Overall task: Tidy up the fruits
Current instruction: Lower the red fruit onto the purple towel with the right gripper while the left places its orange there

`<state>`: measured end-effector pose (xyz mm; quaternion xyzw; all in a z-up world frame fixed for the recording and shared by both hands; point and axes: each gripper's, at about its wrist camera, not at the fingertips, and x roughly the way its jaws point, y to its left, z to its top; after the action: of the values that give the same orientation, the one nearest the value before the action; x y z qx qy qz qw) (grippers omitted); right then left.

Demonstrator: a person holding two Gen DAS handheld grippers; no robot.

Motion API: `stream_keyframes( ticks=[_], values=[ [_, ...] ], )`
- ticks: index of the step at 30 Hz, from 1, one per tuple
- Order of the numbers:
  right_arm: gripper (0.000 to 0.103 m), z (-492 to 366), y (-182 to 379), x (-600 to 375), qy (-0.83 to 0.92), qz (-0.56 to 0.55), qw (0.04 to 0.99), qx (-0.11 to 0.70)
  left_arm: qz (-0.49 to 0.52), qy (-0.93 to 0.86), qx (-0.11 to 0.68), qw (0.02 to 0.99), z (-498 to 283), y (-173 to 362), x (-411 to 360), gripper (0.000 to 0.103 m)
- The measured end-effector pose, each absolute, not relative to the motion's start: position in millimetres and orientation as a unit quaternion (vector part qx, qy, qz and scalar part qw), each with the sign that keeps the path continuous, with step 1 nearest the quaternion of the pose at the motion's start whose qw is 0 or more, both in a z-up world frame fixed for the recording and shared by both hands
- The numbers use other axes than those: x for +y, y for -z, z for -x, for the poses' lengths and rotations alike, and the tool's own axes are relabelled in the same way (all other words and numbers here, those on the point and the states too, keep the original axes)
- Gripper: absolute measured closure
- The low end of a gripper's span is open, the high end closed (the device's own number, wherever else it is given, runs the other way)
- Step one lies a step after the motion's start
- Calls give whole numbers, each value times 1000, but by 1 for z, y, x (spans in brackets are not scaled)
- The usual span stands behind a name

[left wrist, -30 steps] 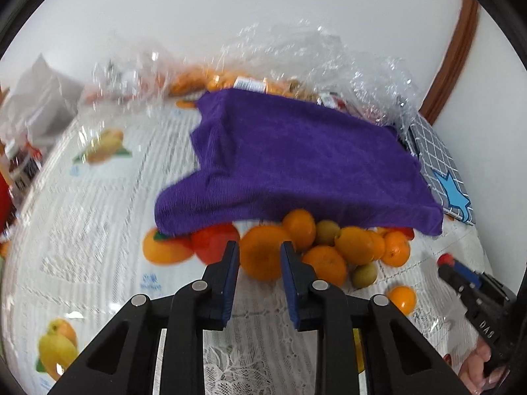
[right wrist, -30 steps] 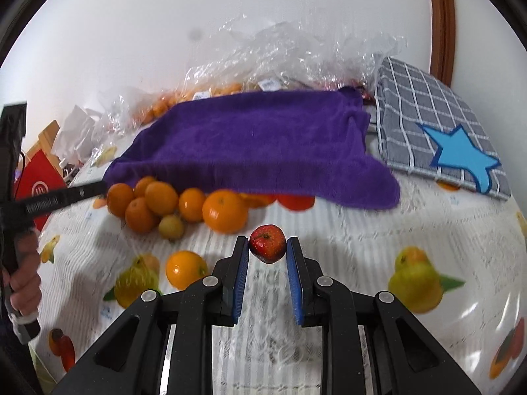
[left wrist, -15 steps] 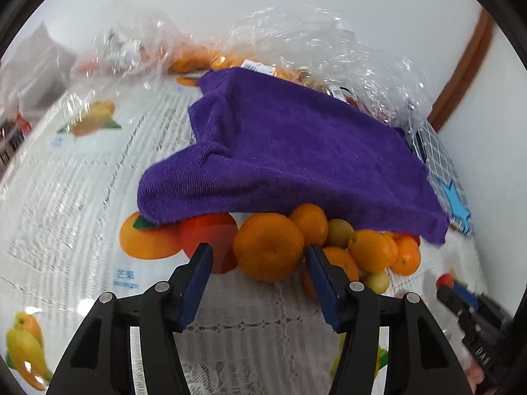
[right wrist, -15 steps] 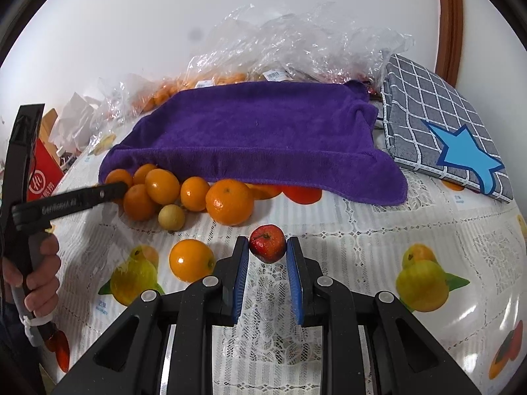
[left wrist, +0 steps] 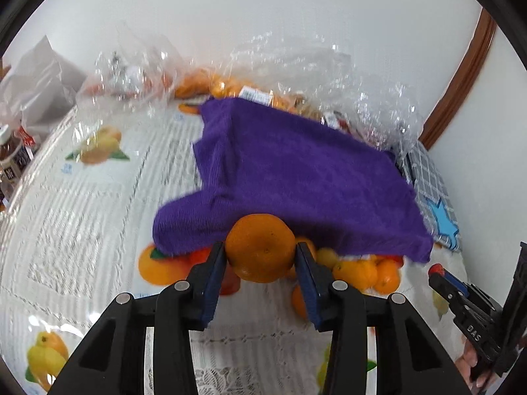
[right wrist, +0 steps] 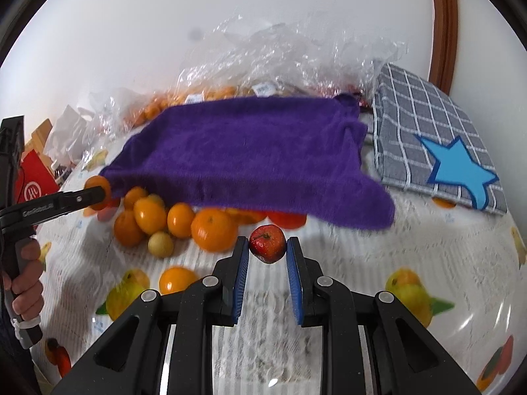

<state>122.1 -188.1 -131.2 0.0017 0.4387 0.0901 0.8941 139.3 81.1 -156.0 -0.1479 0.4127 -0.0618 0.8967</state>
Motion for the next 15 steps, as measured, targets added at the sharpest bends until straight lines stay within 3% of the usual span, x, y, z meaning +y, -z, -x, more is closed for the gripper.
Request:
stream_keyframes(
  ticks=[9,15],
  values=[
    [80,-178,111,-193,-84,19,906,413,127,56,392,910,-189,115,69,63],
    [80,-225,120,-197,-79,12,907,414,119,59,395,909,-232,119,60,63]
  ],
)
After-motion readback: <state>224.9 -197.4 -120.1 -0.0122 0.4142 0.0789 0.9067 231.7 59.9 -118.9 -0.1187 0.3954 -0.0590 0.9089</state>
